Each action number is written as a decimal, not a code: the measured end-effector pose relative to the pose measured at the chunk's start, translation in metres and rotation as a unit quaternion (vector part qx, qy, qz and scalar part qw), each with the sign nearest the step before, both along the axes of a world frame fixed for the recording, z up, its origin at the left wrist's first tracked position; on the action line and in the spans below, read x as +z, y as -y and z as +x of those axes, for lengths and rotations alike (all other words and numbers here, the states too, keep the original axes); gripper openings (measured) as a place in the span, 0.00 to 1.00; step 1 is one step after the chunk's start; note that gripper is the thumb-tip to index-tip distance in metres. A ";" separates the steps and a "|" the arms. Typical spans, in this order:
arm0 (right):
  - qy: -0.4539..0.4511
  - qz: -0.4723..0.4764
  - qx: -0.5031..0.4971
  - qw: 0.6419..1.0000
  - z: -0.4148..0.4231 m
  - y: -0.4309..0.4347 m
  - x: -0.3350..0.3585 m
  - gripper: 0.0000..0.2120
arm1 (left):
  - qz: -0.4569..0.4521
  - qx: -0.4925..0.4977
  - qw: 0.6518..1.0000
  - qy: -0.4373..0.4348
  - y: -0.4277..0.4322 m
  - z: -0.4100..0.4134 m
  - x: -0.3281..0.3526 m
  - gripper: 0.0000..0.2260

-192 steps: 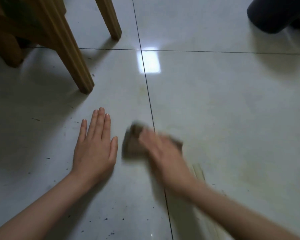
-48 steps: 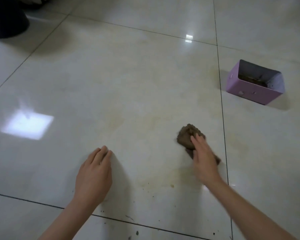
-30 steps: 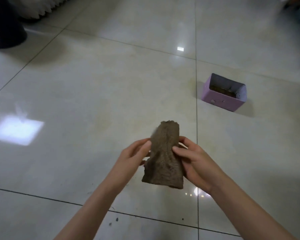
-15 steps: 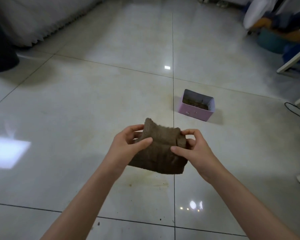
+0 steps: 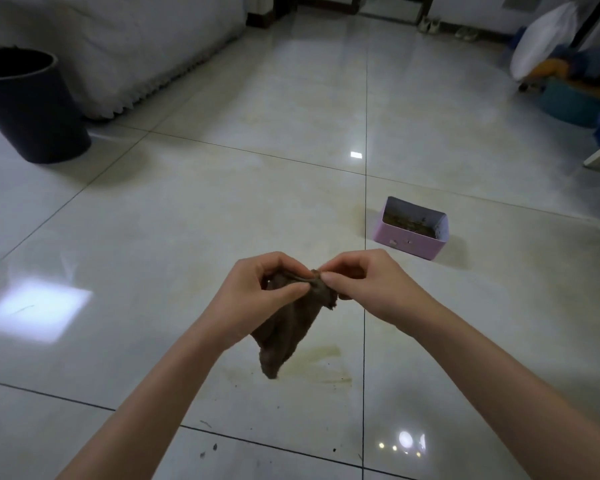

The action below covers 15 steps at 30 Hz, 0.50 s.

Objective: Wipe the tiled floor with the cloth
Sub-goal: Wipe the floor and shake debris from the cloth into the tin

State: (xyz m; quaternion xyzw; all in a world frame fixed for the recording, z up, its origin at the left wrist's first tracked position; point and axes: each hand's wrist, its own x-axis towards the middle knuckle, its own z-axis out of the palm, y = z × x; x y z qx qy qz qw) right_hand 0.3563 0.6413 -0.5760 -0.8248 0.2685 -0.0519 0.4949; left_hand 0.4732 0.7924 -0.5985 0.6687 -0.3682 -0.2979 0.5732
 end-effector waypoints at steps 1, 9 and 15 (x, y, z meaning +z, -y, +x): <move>-0.001 0.013 0.002 1.000 0.002 0.000 0.000 0.05 | -0.001 0.007 1.000 0.018 -0.003 0.002 0.000 0.08; -0.025 0.183 0.017 0.983 0.015 -0.006 0.001 0.06 | -0.034 0.024 0.998 0.050 -0.016 0.009 -0.004 0.09; -0.007 0.303 -0.030 0.952 0.027 -0.016 -0.006 0.03 | -0.057 0.015 0.998 0.020 -0.023 0.019 -0.009 0.11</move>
